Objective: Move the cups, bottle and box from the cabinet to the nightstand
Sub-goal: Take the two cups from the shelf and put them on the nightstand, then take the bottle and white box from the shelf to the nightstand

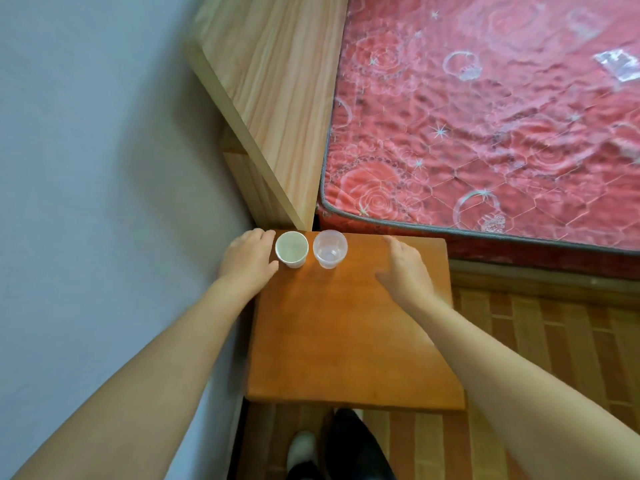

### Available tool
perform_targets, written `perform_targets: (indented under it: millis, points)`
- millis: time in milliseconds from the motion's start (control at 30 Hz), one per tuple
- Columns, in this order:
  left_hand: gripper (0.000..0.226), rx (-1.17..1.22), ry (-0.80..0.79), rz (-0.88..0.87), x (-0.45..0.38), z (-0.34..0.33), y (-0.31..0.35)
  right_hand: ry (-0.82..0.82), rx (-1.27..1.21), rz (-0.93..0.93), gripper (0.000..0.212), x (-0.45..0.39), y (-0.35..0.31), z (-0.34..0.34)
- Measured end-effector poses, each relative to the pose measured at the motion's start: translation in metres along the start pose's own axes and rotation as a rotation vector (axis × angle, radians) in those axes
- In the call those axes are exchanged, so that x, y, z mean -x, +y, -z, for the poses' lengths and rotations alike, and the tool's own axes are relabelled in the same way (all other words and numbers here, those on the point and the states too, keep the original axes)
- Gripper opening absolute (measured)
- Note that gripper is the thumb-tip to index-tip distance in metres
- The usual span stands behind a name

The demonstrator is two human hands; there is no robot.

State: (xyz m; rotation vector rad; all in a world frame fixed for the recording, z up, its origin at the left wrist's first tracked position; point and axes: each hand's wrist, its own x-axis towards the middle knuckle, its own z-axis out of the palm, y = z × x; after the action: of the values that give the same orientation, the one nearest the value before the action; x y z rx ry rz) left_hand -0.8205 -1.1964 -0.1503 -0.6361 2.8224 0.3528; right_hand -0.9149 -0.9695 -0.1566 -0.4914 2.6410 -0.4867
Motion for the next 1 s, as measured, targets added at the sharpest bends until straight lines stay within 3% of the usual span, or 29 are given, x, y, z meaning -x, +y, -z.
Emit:
perform_targets:
  millis: [200,367,1000]
  points:
    - [0.047,-0.043,0.151,-0.225,0.044,0.078,0.047,0.161,0.267,0.180,0.061,0.074,-0.012,0.086]
    - [0.051,-0.075,0.242,-0.462,0.091,0.111,0.085,0.272,0.386,0.189,0.060,0.147,-0.006,0.126]
    - [0.055,-0.163,0.146,-1.209,0.279,0.086,0.298,0.537,0.233,-0.502,0.057,0.454,0.115,0.132]
